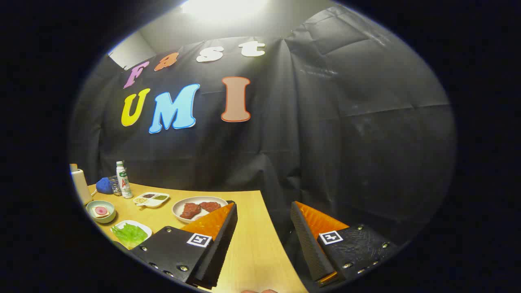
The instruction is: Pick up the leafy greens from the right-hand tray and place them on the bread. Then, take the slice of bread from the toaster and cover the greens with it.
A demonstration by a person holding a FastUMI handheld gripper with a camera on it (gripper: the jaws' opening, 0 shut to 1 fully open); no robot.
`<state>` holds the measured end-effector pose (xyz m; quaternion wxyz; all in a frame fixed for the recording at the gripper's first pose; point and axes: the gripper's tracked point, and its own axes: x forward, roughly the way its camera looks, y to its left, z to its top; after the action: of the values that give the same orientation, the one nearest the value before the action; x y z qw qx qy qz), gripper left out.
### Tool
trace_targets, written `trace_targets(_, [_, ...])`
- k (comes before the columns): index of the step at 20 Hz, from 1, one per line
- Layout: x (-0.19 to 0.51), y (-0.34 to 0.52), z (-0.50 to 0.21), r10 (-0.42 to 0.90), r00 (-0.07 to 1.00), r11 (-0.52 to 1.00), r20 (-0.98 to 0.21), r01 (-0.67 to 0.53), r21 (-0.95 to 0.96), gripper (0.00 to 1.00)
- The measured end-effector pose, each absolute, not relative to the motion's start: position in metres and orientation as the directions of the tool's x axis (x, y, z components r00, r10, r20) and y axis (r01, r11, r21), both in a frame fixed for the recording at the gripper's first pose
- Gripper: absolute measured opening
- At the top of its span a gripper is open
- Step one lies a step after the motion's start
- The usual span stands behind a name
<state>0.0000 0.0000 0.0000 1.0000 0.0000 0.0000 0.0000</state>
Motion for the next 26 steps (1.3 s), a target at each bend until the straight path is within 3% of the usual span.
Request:
trace_targets(11, [-0.102, 0.173, 0.042, 0.142, 0.984, 0.99, 0.108, -0.139, -0.033, 0.81])
trace_targets(26, [-0.113, 0.217, -0.027, 0.198, 0.979, 0.98, -0.04, -0.198, 0.014, 0.81])
